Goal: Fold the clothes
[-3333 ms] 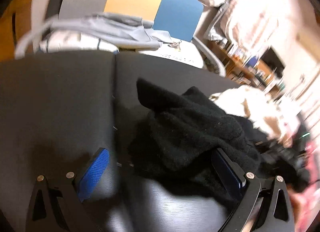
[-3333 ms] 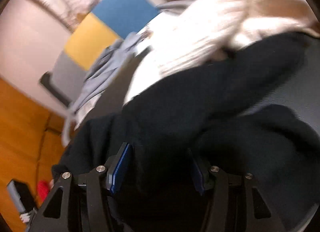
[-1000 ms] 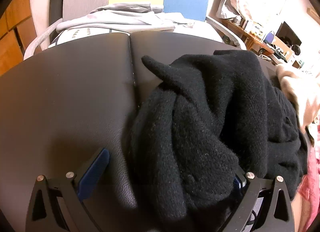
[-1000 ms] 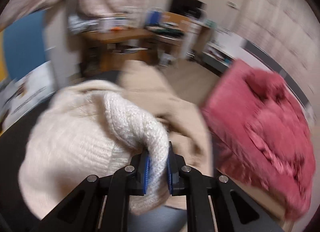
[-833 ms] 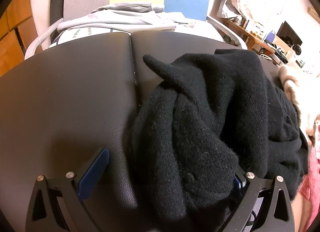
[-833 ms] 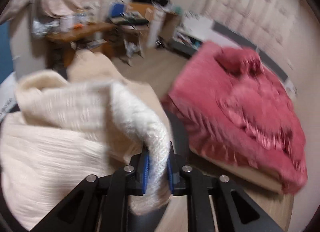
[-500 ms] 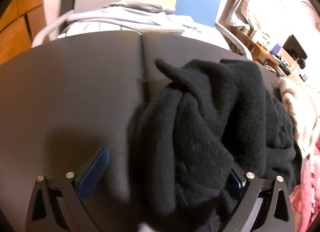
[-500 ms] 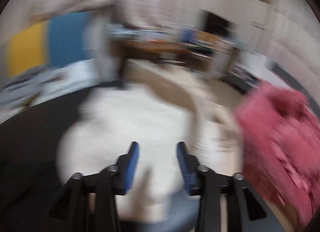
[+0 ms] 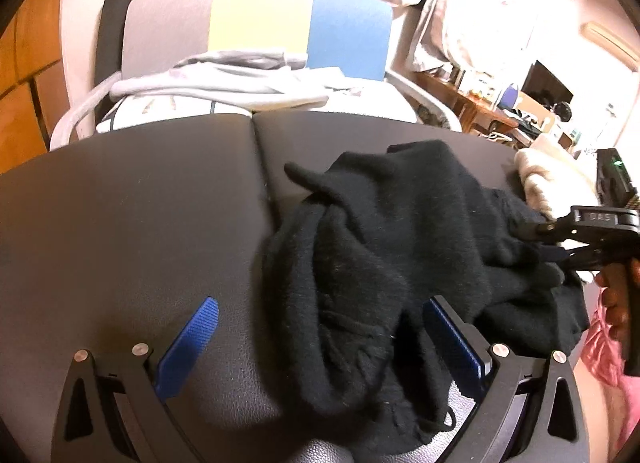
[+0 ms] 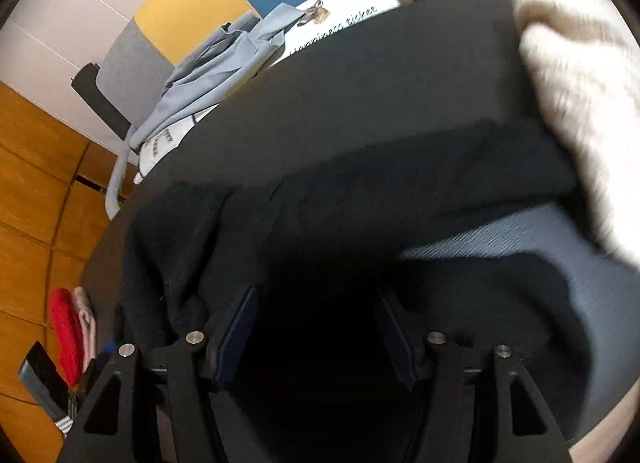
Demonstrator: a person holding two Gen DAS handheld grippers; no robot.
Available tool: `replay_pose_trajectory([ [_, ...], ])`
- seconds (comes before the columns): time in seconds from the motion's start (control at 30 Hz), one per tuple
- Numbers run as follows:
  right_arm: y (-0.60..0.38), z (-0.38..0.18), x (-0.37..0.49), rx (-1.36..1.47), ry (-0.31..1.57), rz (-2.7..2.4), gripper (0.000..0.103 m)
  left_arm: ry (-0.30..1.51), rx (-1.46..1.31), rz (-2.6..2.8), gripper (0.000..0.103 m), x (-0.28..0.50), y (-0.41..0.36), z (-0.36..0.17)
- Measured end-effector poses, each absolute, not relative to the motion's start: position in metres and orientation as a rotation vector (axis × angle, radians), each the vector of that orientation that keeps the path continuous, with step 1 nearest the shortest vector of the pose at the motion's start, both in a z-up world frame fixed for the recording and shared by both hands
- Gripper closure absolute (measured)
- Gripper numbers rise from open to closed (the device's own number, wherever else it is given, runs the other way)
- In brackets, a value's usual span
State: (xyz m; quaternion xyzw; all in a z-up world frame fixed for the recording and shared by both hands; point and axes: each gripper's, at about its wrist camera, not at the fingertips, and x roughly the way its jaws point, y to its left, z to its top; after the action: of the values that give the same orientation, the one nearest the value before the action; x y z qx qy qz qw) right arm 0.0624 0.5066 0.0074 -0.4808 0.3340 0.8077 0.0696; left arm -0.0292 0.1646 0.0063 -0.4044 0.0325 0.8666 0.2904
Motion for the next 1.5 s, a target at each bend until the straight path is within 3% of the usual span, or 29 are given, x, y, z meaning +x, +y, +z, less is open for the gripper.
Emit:
replay_pose_trajectory([
  [0.47,0.515,-0.008,0.061,-1.304,1.137,2.470,0.043,0.284,-0.935,2.172,0.000,0.007,0.205,0.003],
  [0.6,0.503,-0.013,0.051,-1.304,1.153,2.461,0.045,0.509,-1.026,2.225,0.000,-0.009,0.235,-0.027],
  [0.77,0.501,-0.028,0.050,-1.280,1.214,2.429,0.052,0.357,-1.115,2.254,0.000,-0.031,0.231,-0.032],
  [0.8,0.500,-0.030,0.049,-1.279,1.207,2.426,0.059,0.372,-1.113,2.251,0.004,-0.031,0.234,-0.032],
  [0.83,0.499,-0.032,0.049,-1.276,1.199,2.422,0.064,0.367,-1.116,2.254,0.020,-0.033,0.234,-0.030],
  [0.87,0.501,-0.033,0.052,-1.265,1.197,2.420,0.075,0.346,-1.123,2.262,0.029,-0.035,0.232,-0.026],
  [0.93,0.504,-0.035,0.058,-1.232,1.219,2.430,0.085,0.302,-1.137,2.278,0.076,-0.040,0.228,-0.020],
  [1.1,0.505,-0.026,0.075,-1.161,1.294,2.486,0.093,0.126,-1.162,2.273,0.084,-0.054,0.208,0.004],
  [1.5,0.479,0.075,0.107,-0.796,1.408,2.701,0.094,-0.132,-0.884,2.269,0.084,-0.058,0.146,0.120],
])
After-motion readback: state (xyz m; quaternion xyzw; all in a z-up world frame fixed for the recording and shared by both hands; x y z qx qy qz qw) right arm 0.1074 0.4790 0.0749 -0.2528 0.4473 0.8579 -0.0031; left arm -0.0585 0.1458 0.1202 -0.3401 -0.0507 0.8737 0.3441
